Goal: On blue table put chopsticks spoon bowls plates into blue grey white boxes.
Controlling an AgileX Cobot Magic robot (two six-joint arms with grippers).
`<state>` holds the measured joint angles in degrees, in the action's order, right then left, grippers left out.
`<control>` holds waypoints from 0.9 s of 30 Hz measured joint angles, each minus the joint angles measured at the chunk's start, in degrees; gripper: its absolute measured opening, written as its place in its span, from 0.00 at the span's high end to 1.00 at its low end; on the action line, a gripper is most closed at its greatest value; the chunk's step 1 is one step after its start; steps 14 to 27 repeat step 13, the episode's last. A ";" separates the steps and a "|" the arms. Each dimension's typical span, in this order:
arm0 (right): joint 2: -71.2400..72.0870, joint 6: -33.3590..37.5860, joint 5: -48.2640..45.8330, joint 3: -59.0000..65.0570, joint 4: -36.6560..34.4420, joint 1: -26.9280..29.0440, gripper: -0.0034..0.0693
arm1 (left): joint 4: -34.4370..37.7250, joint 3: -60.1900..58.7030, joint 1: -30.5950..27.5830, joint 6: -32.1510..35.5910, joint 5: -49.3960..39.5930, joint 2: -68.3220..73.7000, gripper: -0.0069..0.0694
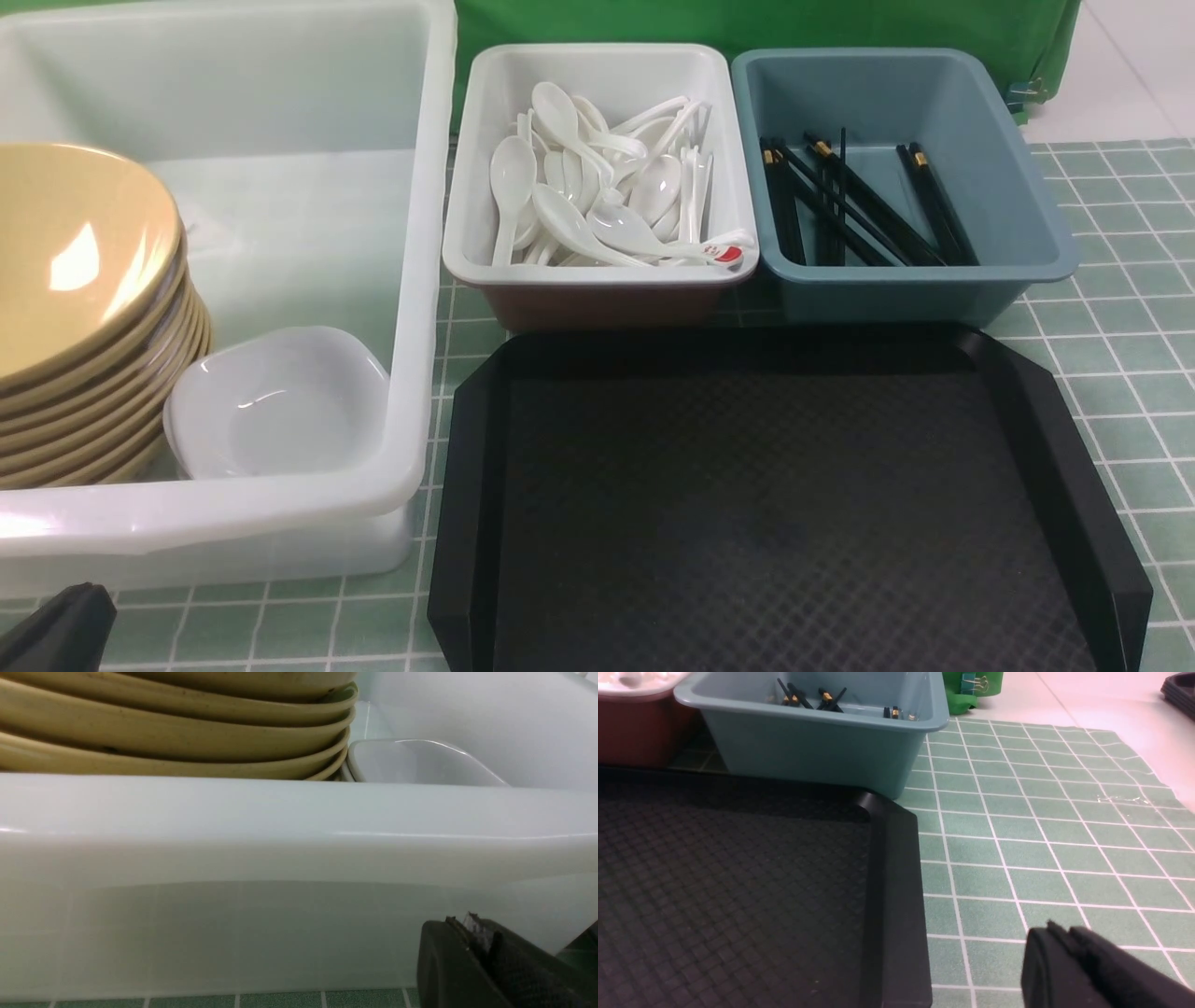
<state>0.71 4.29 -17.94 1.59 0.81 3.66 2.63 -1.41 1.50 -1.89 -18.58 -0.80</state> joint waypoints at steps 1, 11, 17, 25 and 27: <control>0.00 0.00 0.00 0.00 0.00 0.00 0.84 | 0.00 0.00 0.00 0.00 0.00 0.00 0.90; 0.00 0.00 0.00 0.00 0.00 0.00 0.83 | 0.00 0.00 0.00 0.00 0.00 0.00 0.90; 0.00 0.00 0.00 0.00 0.00 0.00 0.83 | 0.00 0.00 0.00 0.00 0.00 0.00 0.90; 0.00 0.00 0.00 0.00 0.00 0.00 0.83 | 0.00 0.00 0.00 0.00 0.00 0.00 0.90; 0.00 0.00 0.00 0.00 0.00 0.00 0.83 | 0.00 0.00 0.00 0.00 0.00 0.00 0.90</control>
